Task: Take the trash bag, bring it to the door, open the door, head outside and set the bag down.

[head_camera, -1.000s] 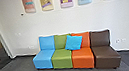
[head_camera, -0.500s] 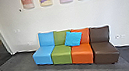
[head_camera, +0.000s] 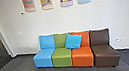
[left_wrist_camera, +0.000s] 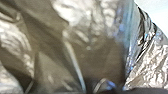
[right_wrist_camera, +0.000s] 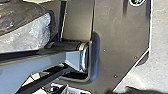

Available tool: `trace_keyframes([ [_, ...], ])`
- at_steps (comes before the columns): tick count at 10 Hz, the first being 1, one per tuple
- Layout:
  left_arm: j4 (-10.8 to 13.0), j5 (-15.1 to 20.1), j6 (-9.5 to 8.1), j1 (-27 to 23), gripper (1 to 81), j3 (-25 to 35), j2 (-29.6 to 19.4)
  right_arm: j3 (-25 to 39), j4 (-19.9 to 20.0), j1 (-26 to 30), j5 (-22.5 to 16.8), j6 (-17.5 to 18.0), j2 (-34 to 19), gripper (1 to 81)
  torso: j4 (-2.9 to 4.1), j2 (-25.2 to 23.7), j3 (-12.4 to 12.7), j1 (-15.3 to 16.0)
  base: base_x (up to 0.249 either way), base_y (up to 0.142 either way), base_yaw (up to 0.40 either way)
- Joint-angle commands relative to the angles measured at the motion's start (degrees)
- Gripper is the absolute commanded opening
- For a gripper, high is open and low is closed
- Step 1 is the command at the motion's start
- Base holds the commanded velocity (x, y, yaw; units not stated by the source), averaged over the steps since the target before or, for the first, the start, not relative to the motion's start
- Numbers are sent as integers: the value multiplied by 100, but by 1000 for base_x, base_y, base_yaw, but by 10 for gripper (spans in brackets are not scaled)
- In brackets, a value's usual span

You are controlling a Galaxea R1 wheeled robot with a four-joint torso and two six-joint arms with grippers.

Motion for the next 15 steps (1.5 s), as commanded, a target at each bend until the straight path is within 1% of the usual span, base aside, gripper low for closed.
trace_keyframes([
  [1, -13, 498, 60, -303, 10, 2, -3, 24, -29, 257, -379, -24, -14, 811, 0, 0, -13, 0, 0, 0, 0],
  [2, -22, 498, 60, -303, 10, 2, 6, 24, -21, 257, -379, -24, -6, 811, 0, 0, 155, -6, 0, 0, 0],
  [4, -13, 472, 60, -303, 10, 2, 6, 24, -29, 257, -379, -15, 3, 811, 0, -2, 260, -11, 0, 0, 0],
  [6, 5, 463, 69, -303, 10, 2, 24, 24, -29, 258, -379, -15, 12, 811, 0, -2, 252, -15, 0, 0, 0],
  [7, 91, 471, 69, -303, 10, 2, 33, 24, -38, 257, -379, -15, 21, 811, 0, -2, 254, -15, 0, 0, 0],
  [8, 232, 471, 51, -303, 10, 2, 33, 24, -30, 258, -379, -24, 21, 811, 0, -2, 254, -15, 0, 0, 0],
  [15, 260, 506, 51, -313, 10, 2, 24, 24, -38, 249, -379, -24, 21, 811, 0, -2, 254, -15, 0, 0, -19],
])
